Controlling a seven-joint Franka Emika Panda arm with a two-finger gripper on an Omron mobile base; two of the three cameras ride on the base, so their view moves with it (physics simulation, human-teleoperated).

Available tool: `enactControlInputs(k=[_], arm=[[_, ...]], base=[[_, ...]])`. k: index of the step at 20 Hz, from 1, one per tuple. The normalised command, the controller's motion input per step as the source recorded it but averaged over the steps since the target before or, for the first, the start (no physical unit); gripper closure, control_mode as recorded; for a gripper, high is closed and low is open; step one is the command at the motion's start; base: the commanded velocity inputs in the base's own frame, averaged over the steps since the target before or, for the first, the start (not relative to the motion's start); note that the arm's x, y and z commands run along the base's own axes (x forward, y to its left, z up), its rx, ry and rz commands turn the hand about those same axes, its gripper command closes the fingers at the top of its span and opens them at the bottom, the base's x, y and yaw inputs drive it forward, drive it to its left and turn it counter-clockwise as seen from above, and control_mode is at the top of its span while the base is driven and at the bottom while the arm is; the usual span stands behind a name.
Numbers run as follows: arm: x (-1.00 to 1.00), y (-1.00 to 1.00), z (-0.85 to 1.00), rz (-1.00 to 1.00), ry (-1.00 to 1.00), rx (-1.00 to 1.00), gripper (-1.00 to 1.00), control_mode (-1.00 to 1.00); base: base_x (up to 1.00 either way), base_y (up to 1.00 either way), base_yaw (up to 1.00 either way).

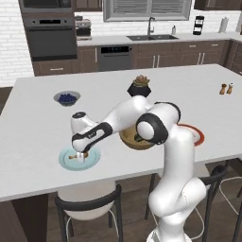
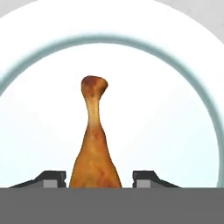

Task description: Pick the chicken drumstick and cucumber from their plates and place them in the bowl. Then put the bowl in the fridge.

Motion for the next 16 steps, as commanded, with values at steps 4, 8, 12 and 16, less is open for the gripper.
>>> enactControlInputs(k=[4, 8, 12, 16], arm=[[-0.40, -0.09, 0.00, 0.01, -0.10, 0.00, 1.00, -1.00], [-0.58, -0.44, 0.19, 0.00, -0.06, 0.01, 1.00, -1.00], [-0.28, -0.68, 0.96, 0.00, -0.06, 0.02, 1.00, -1.00], [-0.10, -0.67, 1.00, -0.07, 0.00, 0.01, 1.00, -1.00]], base=[[0.00, 0.00, 0.00], [0.00, 0.00, 0.00], [0.00, 0.00, 0.00], [0.00, 0.00, 0.00]])
